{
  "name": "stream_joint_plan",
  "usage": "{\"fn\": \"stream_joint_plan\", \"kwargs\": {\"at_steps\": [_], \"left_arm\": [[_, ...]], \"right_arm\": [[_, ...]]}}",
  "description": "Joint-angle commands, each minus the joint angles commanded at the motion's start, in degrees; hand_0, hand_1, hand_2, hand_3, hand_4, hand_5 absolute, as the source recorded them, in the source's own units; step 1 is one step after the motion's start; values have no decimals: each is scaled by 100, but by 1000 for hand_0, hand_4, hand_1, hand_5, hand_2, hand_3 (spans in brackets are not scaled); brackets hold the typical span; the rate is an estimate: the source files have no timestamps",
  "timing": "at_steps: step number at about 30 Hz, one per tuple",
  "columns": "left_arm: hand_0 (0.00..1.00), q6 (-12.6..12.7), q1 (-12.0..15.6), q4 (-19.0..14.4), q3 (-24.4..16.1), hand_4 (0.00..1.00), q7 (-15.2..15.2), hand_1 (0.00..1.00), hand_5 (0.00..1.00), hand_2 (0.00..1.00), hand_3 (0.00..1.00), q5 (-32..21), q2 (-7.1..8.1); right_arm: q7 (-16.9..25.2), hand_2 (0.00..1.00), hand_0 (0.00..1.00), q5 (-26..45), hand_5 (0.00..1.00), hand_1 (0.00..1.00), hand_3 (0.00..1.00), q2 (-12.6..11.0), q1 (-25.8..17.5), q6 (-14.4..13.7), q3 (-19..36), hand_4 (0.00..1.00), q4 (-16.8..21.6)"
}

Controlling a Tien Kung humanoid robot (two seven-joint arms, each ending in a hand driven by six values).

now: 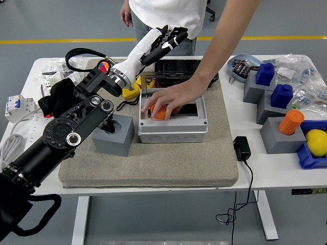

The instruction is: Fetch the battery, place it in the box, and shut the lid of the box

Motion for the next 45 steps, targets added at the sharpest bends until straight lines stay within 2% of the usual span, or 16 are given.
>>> {"fn": "stream_joint_plan", "kwargs": {"at_steps": [5,6,11,12,13,17,19,28,37,45], "left_arm": [[826,-78,-9,76,-3,998,61,852,968,828,804,1192,0],[868,-83,-14,89,1,998,69,875,969,827,800,1415,0],[868,-85,-39,150,-18,998,168,875,969,827,800,2644,0],[916,-90,-42,154,-18,998,183,896,998,830,801,2868,0],[916,-102,-42,148,-13,998,214,896,998,830,801,3166,0],[916,-160,-28,116,36,998,280,896,998,830,801,3956,0],[942,-192,-20,102,100,998,309,905,998,830,791,4188,0],[948,-403,-5,42,602,998,456,905,998,828,769,4212,0],[948,-467,22,-59,872,998,488,905,998,821,757,4068,0],[946,-507,-29,-231,1286,998,529,902,998,820,754,3804,0]], "right_arm": [[-5,836,985,-13,998,900,814,3,-8,-2,20,998,0],[-4,837,986,-11,998,900,814,3,-9,-3,16,998,0],[4,837,986,15,998,900,814,1,-5,-10,-10,998,0],[6,837,986,22,998,900,814,0,-5,-11,-16,998,0],[4,837,986,22,998,900,814,-3,-6,-11,-11,998,0],[-2,837,986,13,998,900,814,-2,-15,-8,5,998,0],[-4,836,986,3,998,901,815,-2,-20,-9,18,998,0],[6,837,987,4,998,901,815,3,-17,-20,48,998,0],[3,837,987,-13,998,900,816,4,-22,-24,84,998,0],[4,837,988,-18,998,901,818,3,-16,-24,105,998,0]]}}
